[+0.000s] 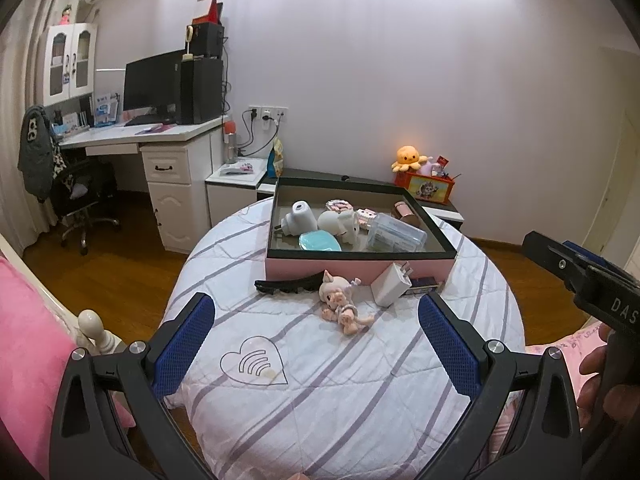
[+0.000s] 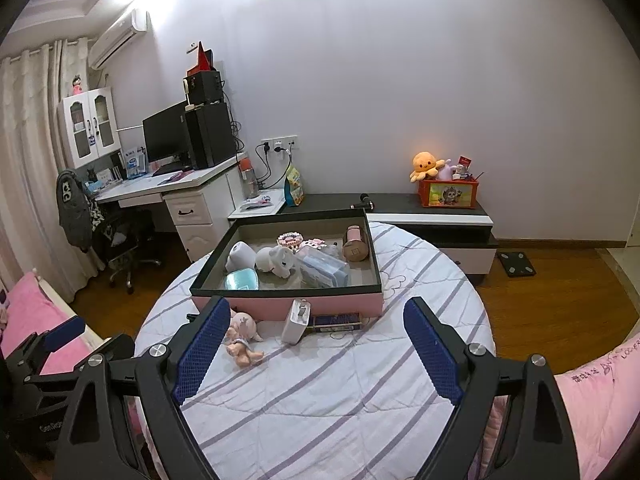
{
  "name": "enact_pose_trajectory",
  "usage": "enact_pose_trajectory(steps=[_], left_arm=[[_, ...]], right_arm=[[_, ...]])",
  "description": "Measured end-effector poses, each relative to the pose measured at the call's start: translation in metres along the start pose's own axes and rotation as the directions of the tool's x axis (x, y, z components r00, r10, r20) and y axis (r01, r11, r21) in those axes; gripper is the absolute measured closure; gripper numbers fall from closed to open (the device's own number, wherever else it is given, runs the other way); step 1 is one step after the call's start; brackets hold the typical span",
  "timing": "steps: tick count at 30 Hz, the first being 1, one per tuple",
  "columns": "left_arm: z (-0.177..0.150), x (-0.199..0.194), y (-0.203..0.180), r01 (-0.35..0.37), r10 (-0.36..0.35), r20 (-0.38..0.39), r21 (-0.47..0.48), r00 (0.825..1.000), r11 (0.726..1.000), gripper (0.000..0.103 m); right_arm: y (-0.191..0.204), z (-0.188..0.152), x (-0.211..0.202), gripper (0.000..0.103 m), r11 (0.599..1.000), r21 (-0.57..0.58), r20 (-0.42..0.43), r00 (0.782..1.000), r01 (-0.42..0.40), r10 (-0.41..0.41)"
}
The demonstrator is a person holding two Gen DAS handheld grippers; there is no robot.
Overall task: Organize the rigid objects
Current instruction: 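Withdraw both tools from the box toward the doll and charger, then grasp the doll with the left tool while the right tool grasps the white charger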
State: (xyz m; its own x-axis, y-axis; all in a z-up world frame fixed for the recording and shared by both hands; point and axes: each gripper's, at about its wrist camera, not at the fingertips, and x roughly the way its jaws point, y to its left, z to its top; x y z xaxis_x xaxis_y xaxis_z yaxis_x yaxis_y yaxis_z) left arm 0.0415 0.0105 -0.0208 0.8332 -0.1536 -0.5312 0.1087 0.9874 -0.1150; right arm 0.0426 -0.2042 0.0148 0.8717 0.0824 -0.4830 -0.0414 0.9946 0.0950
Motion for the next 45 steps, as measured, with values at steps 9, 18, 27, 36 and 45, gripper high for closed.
enact_pose_trajectory(steps=[9,18,27,36,45], left_arm=[[-0.002,-0.002,-0.003,-0.001,0.001,0.002,0.005,1.0,1.0,0.0],[-0.007,0.027,-0.003,0.001,-0.001,-0.059,-0.01,0.998,1.0,0.0],[-0.011,0.071,-0.007,-0.009,0.008,-0.123,-0.007,0.992,1.0,0.0],[-0.02,0.13,-0.011,0.001,-0.006,-0.218,-0.025,0.976,1.0,0.0],[-0.027,0.184,-0.011,-0.006,-0.01,-0.289,-0.054,0.957,0.999,0.0]], right_arm=[[-0.001,-0.005,0.001,0.013,1.0,-0.001,-0.017,1.0,-0.004,0.004],[-0.011,-0.008,0.031,0.013,1.0,0.014,-0.083,0.997,0.009,-0.008],[-0.019,-0.015,0.077,0.013,1.0,0.019,-0.167,0.986,0.02,-0.016],[-0.027,-0.026,0.128,0.013,0.999,0.034,-0.264,0.964,0.009,0.001],[-0.022,-0.027,0.167,0.013,0.997,0.057,-0.312,0.948,-0.053,0.068]])
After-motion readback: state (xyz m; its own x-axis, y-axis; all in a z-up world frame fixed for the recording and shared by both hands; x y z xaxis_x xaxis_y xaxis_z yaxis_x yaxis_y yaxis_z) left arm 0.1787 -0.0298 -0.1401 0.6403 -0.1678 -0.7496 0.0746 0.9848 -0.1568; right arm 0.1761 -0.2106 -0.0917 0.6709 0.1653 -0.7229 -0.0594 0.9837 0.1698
